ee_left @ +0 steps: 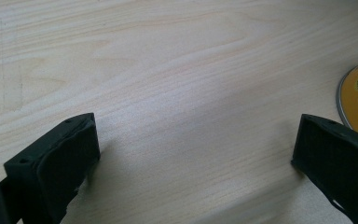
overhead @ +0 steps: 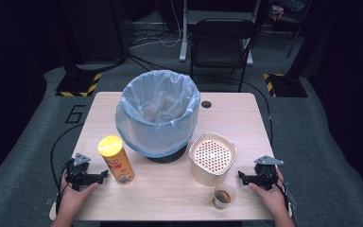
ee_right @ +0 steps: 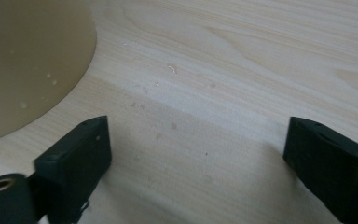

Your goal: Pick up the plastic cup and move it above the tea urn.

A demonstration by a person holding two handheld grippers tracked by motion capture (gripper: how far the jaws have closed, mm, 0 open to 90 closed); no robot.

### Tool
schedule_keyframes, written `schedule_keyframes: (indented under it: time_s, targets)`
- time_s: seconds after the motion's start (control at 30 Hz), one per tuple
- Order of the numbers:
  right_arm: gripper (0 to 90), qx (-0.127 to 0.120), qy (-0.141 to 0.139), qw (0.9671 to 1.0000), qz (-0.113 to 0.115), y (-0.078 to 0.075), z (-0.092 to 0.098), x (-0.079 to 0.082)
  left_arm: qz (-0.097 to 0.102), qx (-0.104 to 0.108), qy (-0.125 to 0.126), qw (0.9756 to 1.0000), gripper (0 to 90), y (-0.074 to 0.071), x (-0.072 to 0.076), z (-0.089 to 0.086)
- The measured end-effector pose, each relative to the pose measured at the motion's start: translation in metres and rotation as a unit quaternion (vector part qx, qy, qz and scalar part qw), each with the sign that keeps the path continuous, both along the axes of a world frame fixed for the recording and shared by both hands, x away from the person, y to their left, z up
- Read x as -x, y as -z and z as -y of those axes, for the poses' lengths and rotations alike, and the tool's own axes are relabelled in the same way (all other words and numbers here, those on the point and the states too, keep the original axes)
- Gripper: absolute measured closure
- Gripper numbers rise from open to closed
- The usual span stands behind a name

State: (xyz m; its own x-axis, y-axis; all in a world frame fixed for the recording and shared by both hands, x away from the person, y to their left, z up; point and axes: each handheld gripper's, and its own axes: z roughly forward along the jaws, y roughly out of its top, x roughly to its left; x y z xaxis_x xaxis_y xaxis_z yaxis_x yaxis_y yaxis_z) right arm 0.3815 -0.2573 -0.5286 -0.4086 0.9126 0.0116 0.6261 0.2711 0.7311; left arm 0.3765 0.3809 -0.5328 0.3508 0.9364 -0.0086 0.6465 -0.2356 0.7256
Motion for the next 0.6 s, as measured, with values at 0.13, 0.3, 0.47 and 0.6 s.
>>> schedule_keyframes:
  time_s: [0.13, 0.3, 0.47, 0.6]
  targets:
    - [13.1, -0.001, -0.003, 1.0, 0.006, -0.0004, 0.0009, 0.0043, 0.003, 0.003, -0.005, 1.0, 0.2, 0.0004, -0.0009, 0.0012]
    - [14.0, -0.002, -0.006, 1.0, 0.006, -0.0005, 0.0018, 0.0053, 0.002, 0.0, -0.008, 1.0, 0.4, 0.0002, -0.001, 0.0016]
    - [15.2, -0.002, -0.006, 1.0, 0.006, -0.0006, 0.0017, 0.006, 0.003, 0.001, -0.011, 0.9999, 0.4, 0.0003, -0.0006, 0.0022]
    - [20.2, -0.003, -0.008, 0.9999, 0.008, -0.001, 0.0014, 0.0099, 0.003, 0.002, -0.012, 0.9999, 0.4, 0.0003, -0.0002, 0.0025]
